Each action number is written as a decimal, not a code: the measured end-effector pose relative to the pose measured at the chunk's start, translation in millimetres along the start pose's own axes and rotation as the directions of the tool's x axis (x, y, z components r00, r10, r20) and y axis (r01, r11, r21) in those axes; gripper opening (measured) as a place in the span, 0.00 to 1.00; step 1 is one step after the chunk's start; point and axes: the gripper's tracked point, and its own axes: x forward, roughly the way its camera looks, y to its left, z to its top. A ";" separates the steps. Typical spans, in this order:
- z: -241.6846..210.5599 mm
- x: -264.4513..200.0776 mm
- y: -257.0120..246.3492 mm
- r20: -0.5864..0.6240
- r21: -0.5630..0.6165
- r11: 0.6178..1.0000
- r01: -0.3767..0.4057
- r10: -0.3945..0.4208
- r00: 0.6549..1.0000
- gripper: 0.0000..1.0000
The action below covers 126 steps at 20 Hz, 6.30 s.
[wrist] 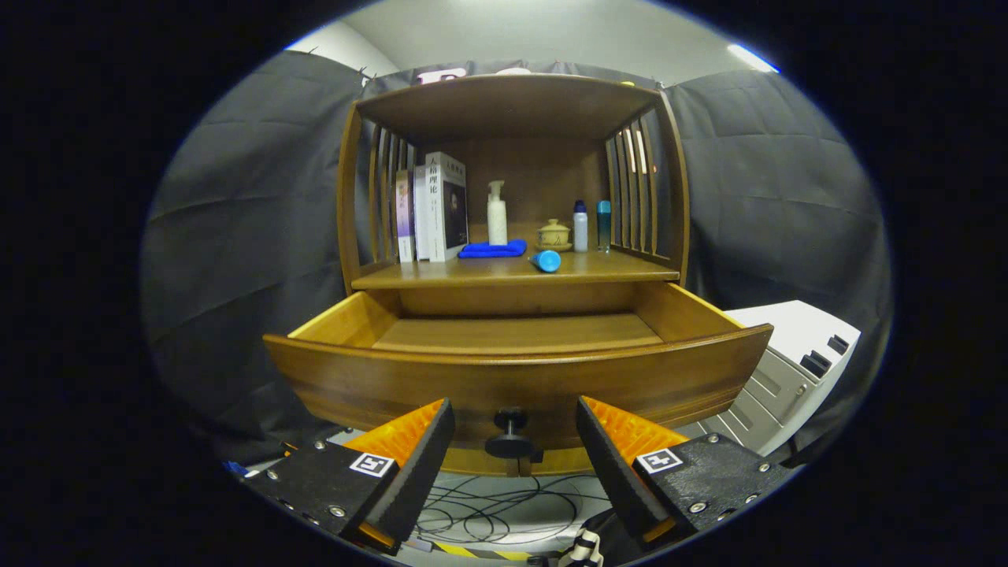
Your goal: Pull open the drawer, take out the items inside it, and place them on the countertop above the cabinet.
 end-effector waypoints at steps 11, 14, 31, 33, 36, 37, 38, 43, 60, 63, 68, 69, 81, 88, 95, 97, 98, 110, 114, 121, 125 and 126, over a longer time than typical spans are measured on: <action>-27.1 31.0 13.9 -0.044 -0.003 1.000 -0.030 0.029 0.999 0.96; -26.3 40.0 11.4 -0.032 -0.010 1.000 -0.005 0.005 0.999 0.96; -17.0 60.7 7.8 -0.008 -0.026 1.000 0.011 -0.011 1.000 0.95; -14.5 66.9 7.7 -0.003 -0.025 1.000 0.010 -0.010 1.000 0.95; -10.5 78.1 6.8 -0.002 -0.031 0.999 0.008 -0.008 1.000 0.95; -9.2 81.5 6.5 0.001 -0.038 0.999 0.008 -0.008 1.000 0.95; -7.2 85.4 5.9 0.003 -0.047 0.999 0.008 -0.008 1.000 0.95; -3.7 105.8 4.1 0.004 -0.089 0.996 0.015 -0.015 1.000 0.96; 12.4 166.2 3.0 0.005 -0.076 0.997 -0.007 0.008 1.000 0.96; 12.2 176.9 -0.2 0.008 -0.111 0.994 -0.012 0.013 1.000 0.95; 15.0 192.3 -0.4 0.007 -0.123 0.992 -0.007 0.008 1.000 0.94; 15.9 196.2 -0.7 0.006 -0.120 0.993 -0.007 0.008 1.000 0.94; 14.0 213.0 -7.4 -0.004 -0.200 0.980 -0.003 0.002 1.000 0.95; 50.0 146.7 -34.4 0.057 -0.182 0.982 0.044 -0.034 0.998 0.95; 92.4 46.2 -26.8 0.214 -0.080 0.997 0.023 -0.006 0.977 0.95; 92.2 21.1 -23.9 0.237 -0.060 0.998 0.013 0.001 0.972 0.95; 90.1 10.1 -22.1 0.244 -0.044 0.999 0.011 0.000 0.970 0.95; 68.0 -9.1 -4.2 0.296 -0.130 0.991 0.022 0.017 0.955 0.95; 62.3 -4.9 -1.1 0.279 -0.188 0.981 0.041 0.013 0.960 0.95; 59.3 -3.8 -2.0 0.274 -0.194 0.980 0.038 0.017 0.962 0.95; 59.7 -3.3 0.7 0.275 -0.194 0.981 0.023 0.032 0.961 0.95; 60.6 -3.9 0.7 0.278 -0.193 0.981 0.023 0.032 0.960 0.95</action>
